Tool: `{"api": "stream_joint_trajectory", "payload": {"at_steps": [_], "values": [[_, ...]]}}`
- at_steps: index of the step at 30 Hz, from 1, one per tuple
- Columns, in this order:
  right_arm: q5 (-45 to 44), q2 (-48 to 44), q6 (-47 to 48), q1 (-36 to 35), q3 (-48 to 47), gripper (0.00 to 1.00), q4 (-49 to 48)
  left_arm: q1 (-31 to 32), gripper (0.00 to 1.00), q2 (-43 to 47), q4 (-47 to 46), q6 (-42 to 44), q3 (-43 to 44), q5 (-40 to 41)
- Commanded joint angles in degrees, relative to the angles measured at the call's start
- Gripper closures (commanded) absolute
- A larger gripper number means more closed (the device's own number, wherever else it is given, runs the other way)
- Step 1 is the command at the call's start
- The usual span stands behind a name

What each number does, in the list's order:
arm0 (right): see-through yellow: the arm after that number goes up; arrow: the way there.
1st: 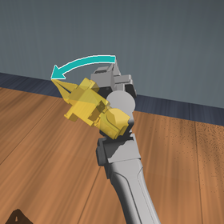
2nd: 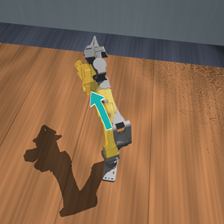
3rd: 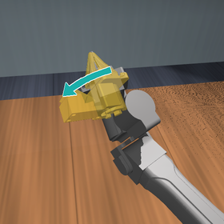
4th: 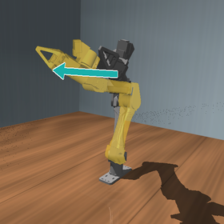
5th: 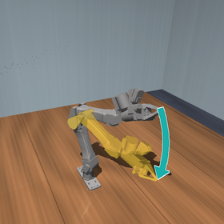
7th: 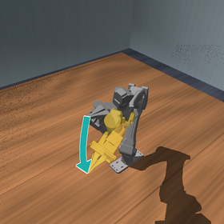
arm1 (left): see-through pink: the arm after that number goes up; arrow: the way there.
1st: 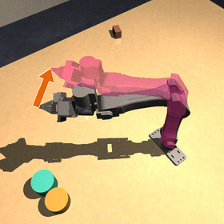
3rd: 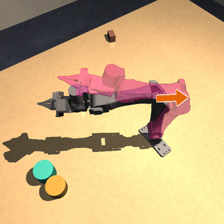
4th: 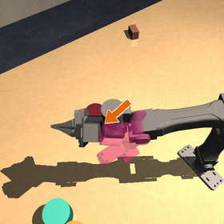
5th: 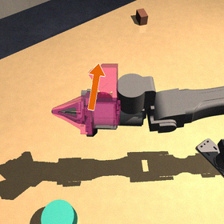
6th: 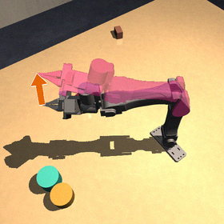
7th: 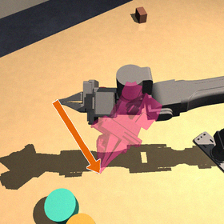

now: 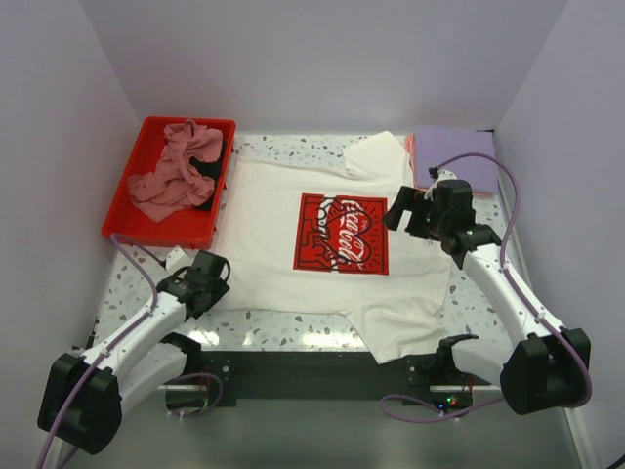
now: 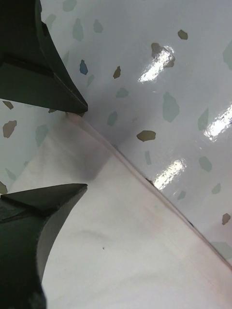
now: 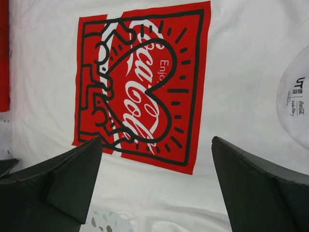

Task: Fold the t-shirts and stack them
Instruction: Fold the tshirt

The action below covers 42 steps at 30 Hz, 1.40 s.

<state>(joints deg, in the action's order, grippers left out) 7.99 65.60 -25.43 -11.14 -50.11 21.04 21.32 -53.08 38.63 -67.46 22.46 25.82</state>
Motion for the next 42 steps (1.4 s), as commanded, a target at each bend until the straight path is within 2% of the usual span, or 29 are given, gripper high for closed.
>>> {"api": "stream_joint_trajectory", "payload": {"at_steps": [1,5,8,14,15,20,26,32,33,36,38,42], "values": [[-1.92,-1.00,1.00,0.15,-0.43,0.01,-0.38,-0.23,0.36,-2.02,-2.25,0.22,-2.07,-9.30],[-2.36,-0.74,1.08,0.24,-0.52,0.01,-0.47,-0.23,0.43,-4.66,-2.33,0.84,-1.45,-9.48],[-2.63,-0.48,1.00,0.24,-0.34,0.01,-0.56,-0.23,0.53,-6.33,-2.77,0.84,-1.28,-9.21],[-2.63,-0.39,0.74,0.24,-0.78,0.01,0.76,-0.23,0.89,-4.76,-2.60,1.10,-0.92,-9.39],[-2.45,-0.48,0.65,0.15,-0.96,0.01,1.89,-0.23,1.00,-3.62,-2.60,1.45,-0.66,-9.30],[-0.78,-1.53,1.08,-0.20,-0.87,0.04,7.07,-0.23,1.00,-1.06,-3.12,3.21,0.66,-8.69],[-12.20,-3.81,-3.12,-9.86,0.36,0.06,24.91,-0.23,1.00,-0.45,-3.30,4.88,2.24,-7.28],[-12.29,-4.44,-14.37,-24.09,4.75,0.10,38.87,-0.23,1.00,-0.18,-4.09,5.85,2.41,-7.10],[-12.90,-4.17,-15.86,-27.59,5.19,0.10,40.12,-0.23,1.00,-0.18,-4.18,6.11,2.50,-7.10],[-11.86,-3.03,-20.18,-32.27,7.74,0.12,42.15,-0.23,1.00,-0.01,-3.92,6.55,2.50,-6.93],[-11.33,-2.85,-22.29,-33.33,10.28,0.14,42.07,-0.23,1.00,0.17,-3.83,6.47,2.42,-6.66],[-8.87,-1.18,-22.82,-33.60,14.50,0.25,38.21,-0.23,1.00,1.05,-3.92,6.38,2.15,-6.75]]}}
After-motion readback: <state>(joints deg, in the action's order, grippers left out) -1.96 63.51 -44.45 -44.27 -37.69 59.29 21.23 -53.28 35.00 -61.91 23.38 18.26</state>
